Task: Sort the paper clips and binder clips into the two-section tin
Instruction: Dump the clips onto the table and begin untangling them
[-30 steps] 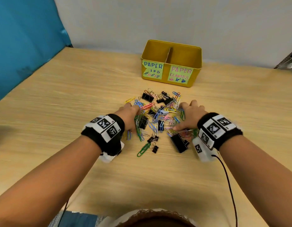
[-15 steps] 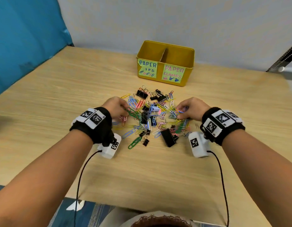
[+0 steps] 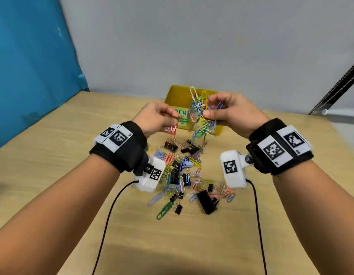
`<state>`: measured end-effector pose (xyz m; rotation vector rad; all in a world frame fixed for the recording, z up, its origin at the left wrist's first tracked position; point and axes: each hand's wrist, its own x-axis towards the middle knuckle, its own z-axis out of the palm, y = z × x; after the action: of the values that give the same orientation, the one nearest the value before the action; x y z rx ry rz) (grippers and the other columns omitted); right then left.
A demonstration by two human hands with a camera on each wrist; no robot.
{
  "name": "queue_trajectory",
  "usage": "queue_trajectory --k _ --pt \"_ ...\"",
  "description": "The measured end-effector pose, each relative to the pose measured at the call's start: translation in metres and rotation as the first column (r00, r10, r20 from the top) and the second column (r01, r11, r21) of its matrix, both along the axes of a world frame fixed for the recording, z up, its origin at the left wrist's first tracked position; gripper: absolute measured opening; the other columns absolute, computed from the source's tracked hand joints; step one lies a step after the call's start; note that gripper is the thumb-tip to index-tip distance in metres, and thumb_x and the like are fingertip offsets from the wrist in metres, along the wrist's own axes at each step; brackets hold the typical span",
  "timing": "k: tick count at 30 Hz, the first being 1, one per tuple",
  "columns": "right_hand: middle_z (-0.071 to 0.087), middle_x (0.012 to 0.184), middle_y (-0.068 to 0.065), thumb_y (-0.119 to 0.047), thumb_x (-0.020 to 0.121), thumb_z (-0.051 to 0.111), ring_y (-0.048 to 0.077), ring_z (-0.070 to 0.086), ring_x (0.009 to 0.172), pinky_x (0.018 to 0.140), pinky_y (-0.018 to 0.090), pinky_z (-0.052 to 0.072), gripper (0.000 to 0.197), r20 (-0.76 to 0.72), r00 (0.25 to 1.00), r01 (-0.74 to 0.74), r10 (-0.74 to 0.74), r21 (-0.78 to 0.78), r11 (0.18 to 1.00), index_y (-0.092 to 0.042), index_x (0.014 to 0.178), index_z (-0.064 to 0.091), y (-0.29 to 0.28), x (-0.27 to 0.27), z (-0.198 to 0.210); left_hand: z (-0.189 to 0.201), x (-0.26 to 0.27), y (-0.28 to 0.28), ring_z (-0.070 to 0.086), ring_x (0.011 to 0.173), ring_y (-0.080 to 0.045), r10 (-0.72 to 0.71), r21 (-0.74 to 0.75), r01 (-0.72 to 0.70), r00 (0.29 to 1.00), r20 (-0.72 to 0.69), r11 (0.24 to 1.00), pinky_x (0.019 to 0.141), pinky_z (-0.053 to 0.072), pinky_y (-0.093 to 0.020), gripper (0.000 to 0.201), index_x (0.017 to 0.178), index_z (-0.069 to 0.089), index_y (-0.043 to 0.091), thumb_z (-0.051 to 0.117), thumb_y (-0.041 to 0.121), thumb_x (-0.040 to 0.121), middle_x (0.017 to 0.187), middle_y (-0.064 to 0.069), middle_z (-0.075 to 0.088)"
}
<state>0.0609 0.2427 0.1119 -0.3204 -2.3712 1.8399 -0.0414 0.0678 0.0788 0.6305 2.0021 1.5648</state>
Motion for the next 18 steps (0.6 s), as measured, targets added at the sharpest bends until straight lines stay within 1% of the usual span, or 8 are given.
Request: queue_trajectory --k 2,4,7,8,11,13,15,18 --pt "0.051 0.069 -0.003 0.007 0.081 0.062 -0.001 0.056 0.051 0.052 0.013 0.050 0.029 -0.084 0.996 0.019 -0.022 -0.031 0.999 -0.022 0.077 0.058 -0.003 -0.018 0.008 0.013 -0.011 0.016 0.056 0.035 0.001 0.043 0.066 -0.043 0.999 -0.001 0.997 0.042 0.053 -0.015 0.031 0.069 0.053 0.010 0.052 -0.016 0.084 0.063 -0.006 0.053" --pt "0.055 0.072 -0.003 0.007 0.081 0.062 0.001 0.057 0.056 0.056 0.013 0.052 0.028 -0.140 0.989 0.047 -0.050 -0.023 0.999 -0.020 0.079 0.059 -0.008 -0.034 0.007 0.023 -0.024 0.030 0.056 0.034 0.000 0.080 0.111 -0.078 0.997 -0.009 0.991 0.044 0.053 -0.018 0.031 0.068 0.052 0.010 0.053 -0.016 0.084 0.065 -0.008 0.052" --pt "0.060 0.079 0.002 0.006 0.080 0.063 0.013 0.059 0.069 0.072 0.029 0.055 0.020 -0.157 0.983 0.101 -0.096 0.028 0.994 -0.011 0.092 0.062 -0.014 -0.060 0.001 0.026 -0.049 0.046 0.055 0.033 0.000 0.165 0.112 -0.157 0.984 -0.063 0.981 0.045 0.052 -0.020 0.032 0.064 0.054 0.014 0.059 -0.013 0.080 0.055 -0.002 0.058" --pt "0.060 0.081 0.004 0.005 0.080 0.064 0.017 0.059 0.072 0.072 0.031 0.055 0.020 -0.168 0.978 0.132 -0.127 0.015 0.991 -0.008 0.096 0.063 -0.012 -0.071 0.003 0.024 -0.058 0.049 0.054 0.033 0.000 0.196 0.097 -0.189 0.978 -0.069 0.977 0.044 0.050 -0.019 0.033 0.063 0.055 0.015 0.060 -0.013 0.080 0.049 0.003 0.058" --pt "0.056 0.076 0.004 0.008 0.081 0.061 0.015 0.058 0.065 0.061 0.026 0.055 0.023 -0.209 0.948 0.229 -0.241 -0.081 0.970 -0.015 0.079 0.058 0.002 -0.110 0.020 0.019 -0.080 0.059 0.054 0.035 -0.006 0.288 0.110 -0.285 0.958 -0.008 0.952 0.047 0.050 -0.023 0.033 0.060 0.054 0.014 0.059 -0.012 0.080 0.043 0.004 0.058" --pt "0.055 0.071 0.003 0.008 0.082 0.061 0.015 0.057 0.061 0.059 0.028 0.053 0.024 -0.180 0.946 0.264 -0.271 -0.058 0.963 -0.015 0.076 0.056 0.013 -0.135 0.024 0.018 -0.092 0.066 0.054 0.046 -0.014 0.332 0.110 -0.331 0.943 0.018 0.937 0.050 0.051 -0.026 0.033 0.061 0.052 0.013 0.058 -0.012 0.081 0.052 -0.002 0.058" --pt "0.054 0.070 0.002 0.006 0.081 0.063 0.013 0.055 0.059 0.056 0.023 0.052 0.015 -0.103 0.958 0.274 -0.268 0.053 0.960 -0.005 0.090 0.062 0.016 -0.149 0.012 0.014 -0.102 0.075 0.055 0.054 -0.019 0.360 0.052 -0.359 0.933 -0.013 0.932 0.052 0.054 -0.027 0.033 0.060 0.052 0.015 0.060 -0.010 0.081 0.061 -0.004 0.056" --pt "0.063 0.085 0.004 -0.003 0.082 0.065 0.014 0.058 0.065 0.048 0.004 0.046 0.030 0.009 0.949 0.296 -0.314 0.310 0.904 -0.004 0.112 0.063 0.014 -0.158 -0.023 -0.001 -0.111 0.085 0.059 0.072 -0.023 0.360 -0.101 -0.374 0.924 -0.127 0.922 0.078 0.056 -0.034 0.026 0.062 0.059 0.019 0.066 -0.001 0.077 0.066 -0.002 0.061"
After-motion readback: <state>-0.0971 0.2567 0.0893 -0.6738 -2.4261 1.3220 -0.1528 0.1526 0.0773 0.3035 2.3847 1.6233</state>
